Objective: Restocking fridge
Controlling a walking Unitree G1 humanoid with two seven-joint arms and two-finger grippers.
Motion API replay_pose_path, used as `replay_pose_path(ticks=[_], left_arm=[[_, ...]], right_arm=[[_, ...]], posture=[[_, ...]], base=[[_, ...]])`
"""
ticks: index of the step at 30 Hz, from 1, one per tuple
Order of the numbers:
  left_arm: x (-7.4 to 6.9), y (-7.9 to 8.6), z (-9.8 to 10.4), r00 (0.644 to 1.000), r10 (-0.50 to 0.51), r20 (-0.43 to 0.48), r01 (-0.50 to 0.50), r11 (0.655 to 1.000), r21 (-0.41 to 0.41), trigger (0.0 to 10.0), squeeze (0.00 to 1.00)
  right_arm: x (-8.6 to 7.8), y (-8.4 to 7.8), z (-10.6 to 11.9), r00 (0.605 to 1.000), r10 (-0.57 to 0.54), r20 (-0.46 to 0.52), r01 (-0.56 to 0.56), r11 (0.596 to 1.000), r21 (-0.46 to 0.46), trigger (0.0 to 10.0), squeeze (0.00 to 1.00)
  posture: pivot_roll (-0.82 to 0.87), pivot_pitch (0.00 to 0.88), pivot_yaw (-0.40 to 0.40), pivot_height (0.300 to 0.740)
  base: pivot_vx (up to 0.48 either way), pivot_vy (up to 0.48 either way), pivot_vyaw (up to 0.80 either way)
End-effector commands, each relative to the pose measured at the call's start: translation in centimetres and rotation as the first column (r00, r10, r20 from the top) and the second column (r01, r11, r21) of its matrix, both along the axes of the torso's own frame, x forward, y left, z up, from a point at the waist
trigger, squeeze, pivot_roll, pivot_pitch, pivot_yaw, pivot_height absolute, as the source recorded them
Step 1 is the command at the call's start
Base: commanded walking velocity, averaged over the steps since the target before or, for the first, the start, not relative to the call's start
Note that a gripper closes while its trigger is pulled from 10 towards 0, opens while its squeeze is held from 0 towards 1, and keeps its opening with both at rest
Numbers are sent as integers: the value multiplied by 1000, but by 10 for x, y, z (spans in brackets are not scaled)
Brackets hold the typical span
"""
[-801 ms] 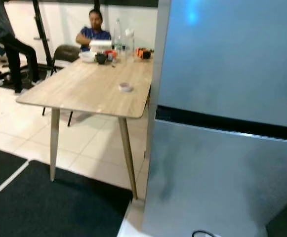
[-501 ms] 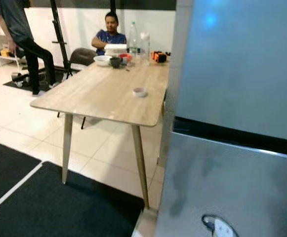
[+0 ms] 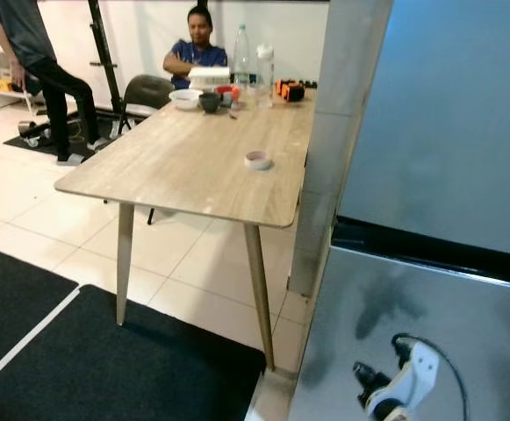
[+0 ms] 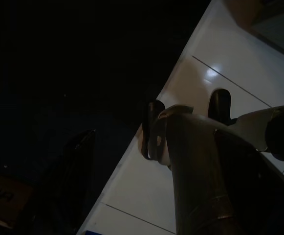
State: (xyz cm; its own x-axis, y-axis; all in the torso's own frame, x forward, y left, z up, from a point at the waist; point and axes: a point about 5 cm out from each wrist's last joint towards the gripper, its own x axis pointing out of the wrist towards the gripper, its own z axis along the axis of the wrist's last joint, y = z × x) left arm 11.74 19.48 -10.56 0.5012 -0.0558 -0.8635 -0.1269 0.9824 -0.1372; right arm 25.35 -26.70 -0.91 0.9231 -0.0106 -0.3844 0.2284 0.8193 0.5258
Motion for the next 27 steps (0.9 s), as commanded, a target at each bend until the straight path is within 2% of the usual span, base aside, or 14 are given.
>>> replay_pose_path(ticks=[1,2,4,5,6,7,12,16,20,22,23,24,27], left_arm=[[-3,2,-1,1000,0,-9,0,1000,5,10000,0],[-3,2,-1,1000,-2,-9,2,1000,4,10000,0],[-3,2,-1,1000,-2,-9,2,1000,4,10000,0],[-3,1,-1,1000,-4,-8,4,1000,4,10000,0],[-2,1,-1,1000,-6,-6,6,1000,4,10000,0],[-2,1,-1,1000,-6,-6,6,1000,4,10000,0],[-2,1,0,1000,-3,-2,3,1000,5,10000,0],[-2,1,0,1000,0,-1,0,1000,4,10000,0],[-2,0,-1,1000,2,-1,-2,1000,3,10000,0],[-3,0,-1,1000,4,-1,-4,1000,2,10000,0],[-4,-1,-1,1000,8,-4,-8,1000,-2,10000,0],[-4,-1,-1,1000,8,-4,-8,1000,-2,10000,0],[-6,-2,-2,1000,10,-9,-10,1000,-7,10000,0]], right_arm=[[3,1,3,999,-12,31,12,1000,18,10000,0],[10,0,10,998,-18,60,17,1000,14,10000,0],[10,0,10,998,-18,60,17,1000,14,10000,0],[16,-1,15,996,-24,82,24,1000,7,10000,0],[33,-2,32,988,-47,148,47,999,5,10000,0],[33,-2,32,988,-47,148,47,999,5,10000,0],[60,3,60,964,-60,259,52,998,38,10000,0],[70,8,72,951,-47,306,34,998,48,10000,0],[73,12,74,953,-18,302,9,999,32,10000,0],[73,16,72,960,19,278,-22,1000,8,10000,0],[65,27,55,974,128,187,-120,991,-51,10000,0],[65,27,55,974,128,187,-120,991,-51,10000,0],[36,31,18,975,221,-16,-222,966,-130,10000,0]], posture=[[-71,0,1,740],[-72,0,2,740],[-72,0,2,740],[-71,0,-1,740],[-68,0,-3,740],[-68,0,-3,740],[-63,0,-4,740],[-60,0,-5,740],[-59,0,-8,740],[-59,0,-8,740],[-61,0,-14,740],[-61,0,-14,740],[-64,0,-15,740]], base=[[0,0,0],[0,0,0],[0,0,0],[0,0,0],[0,0,0],[0,0,0],[0,0,0],[0,0,0],[0,0,0],[0,0,0],[0,0,0],[0,0,0],[0,0,0]])
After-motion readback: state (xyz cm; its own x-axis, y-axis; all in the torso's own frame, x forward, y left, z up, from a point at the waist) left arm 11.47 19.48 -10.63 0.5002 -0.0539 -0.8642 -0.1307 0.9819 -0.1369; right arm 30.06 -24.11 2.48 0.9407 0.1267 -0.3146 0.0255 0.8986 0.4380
